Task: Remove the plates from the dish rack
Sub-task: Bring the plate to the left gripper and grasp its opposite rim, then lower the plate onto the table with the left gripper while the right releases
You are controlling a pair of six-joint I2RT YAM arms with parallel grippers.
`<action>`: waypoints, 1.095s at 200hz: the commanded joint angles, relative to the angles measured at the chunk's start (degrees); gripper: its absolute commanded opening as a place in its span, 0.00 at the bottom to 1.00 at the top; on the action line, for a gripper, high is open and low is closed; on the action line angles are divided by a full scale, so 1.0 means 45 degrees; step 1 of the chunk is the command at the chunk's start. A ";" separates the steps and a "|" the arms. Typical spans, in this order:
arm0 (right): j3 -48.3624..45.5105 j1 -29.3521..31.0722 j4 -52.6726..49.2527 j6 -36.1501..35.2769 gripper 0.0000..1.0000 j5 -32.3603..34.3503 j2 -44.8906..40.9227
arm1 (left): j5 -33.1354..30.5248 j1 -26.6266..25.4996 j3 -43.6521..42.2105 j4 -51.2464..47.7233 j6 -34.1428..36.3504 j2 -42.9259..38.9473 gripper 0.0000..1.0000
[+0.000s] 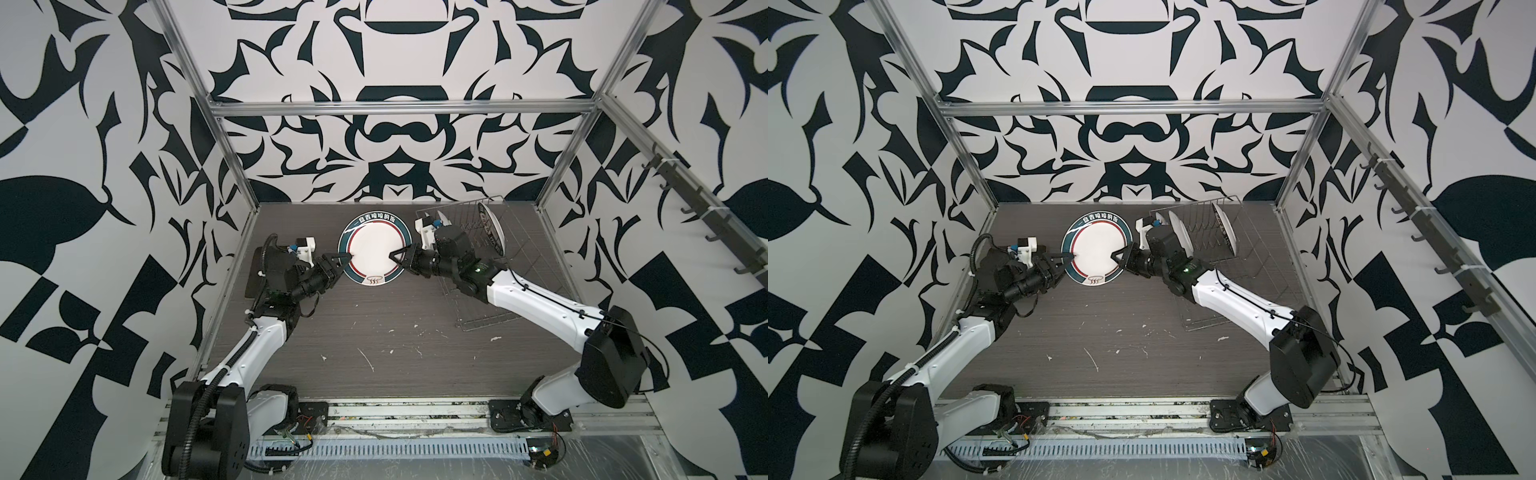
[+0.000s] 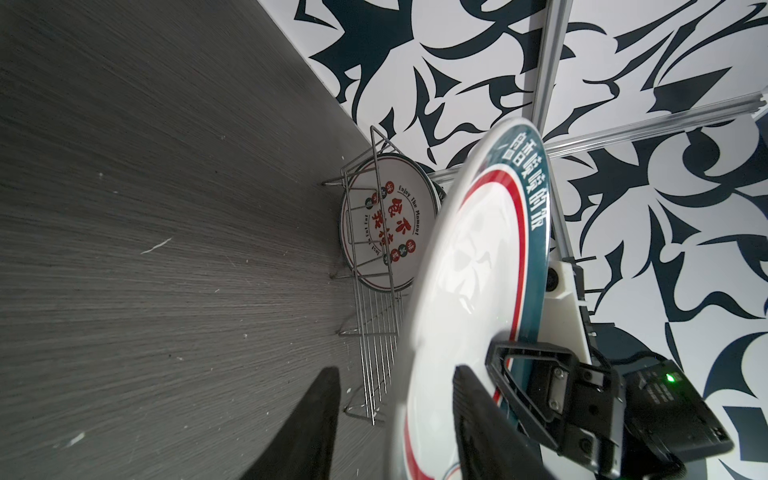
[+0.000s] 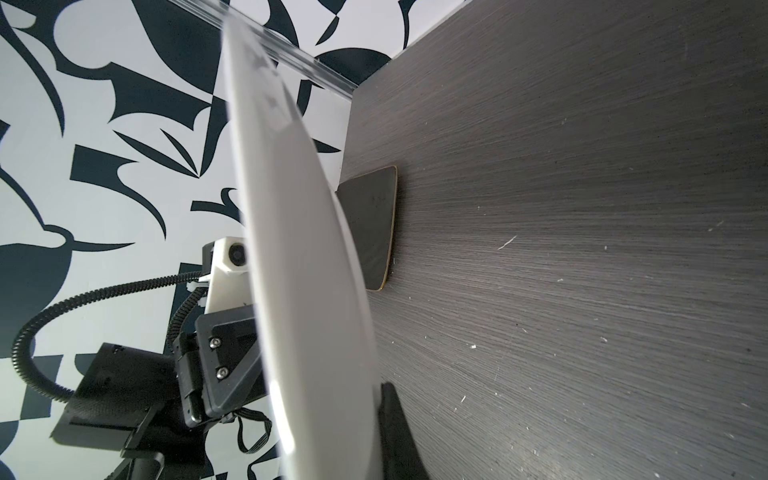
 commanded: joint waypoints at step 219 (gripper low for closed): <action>-0.0116 0.0109 0.1548 0.0055 0.64 -0.1192 -0.0789 | -0.0701 0.0019 -0.0345 0.0280 -0.0271 -0.0545 0.00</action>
